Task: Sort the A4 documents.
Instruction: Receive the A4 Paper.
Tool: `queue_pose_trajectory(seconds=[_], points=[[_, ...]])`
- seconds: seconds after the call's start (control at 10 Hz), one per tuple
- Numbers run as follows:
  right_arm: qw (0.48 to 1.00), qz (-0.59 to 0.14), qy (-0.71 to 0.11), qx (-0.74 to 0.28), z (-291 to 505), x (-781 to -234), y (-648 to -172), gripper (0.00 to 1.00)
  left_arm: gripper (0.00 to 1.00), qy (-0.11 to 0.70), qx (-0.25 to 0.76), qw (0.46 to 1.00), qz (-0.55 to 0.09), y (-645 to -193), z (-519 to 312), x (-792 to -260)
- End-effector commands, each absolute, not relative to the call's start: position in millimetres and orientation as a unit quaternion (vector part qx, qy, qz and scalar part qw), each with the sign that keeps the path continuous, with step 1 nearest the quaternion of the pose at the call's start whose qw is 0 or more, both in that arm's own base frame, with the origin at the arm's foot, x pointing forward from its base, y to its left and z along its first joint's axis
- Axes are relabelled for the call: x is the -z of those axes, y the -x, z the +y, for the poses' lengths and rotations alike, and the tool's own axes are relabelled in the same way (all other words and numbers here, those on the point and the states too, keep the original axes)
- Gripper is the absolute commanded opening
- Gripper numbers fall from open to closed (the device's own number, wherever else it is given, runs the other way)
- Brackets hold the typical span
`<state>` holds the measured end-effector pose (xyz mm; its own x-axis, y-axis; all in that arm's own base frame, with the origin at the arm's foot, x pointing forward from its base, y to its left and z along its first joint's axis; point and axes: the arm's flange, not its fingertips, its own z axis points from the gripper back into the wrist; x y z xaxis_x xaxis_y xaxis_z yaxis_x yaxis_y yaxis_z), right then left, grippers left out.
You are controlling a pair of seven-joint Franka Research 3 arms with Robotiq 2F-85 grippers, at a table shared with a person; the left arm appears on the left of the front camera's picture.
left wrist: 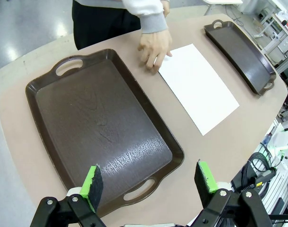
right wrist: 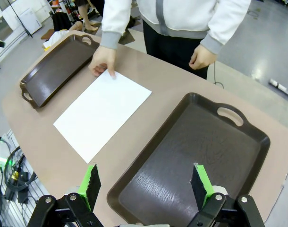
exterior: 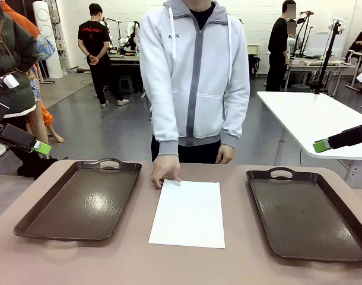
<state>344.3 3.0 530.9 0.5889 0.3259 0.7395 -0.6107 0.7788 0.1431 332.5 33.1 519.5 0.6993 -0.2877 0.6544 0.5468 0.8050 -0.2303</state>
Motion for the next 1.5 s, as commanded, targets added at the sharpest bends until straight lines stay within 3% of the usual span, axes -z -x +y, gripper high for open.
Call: queue_pose_trajectory(seconds=[0.0,1.4], points=[[0.869,-0.363,-0.201,-0.269,2.9,-529.2,-345.3,1.00,1.00,0.213,0.232,0.896,-0.313,-333.5,32.8,-519.4],[0.869,-0.363,-0.201,-0.269,2.9,-529.2,-345.3,1.00,1.00,0.213,0.232,0.896,-0.313,-333.5,32.8,-519.4]])
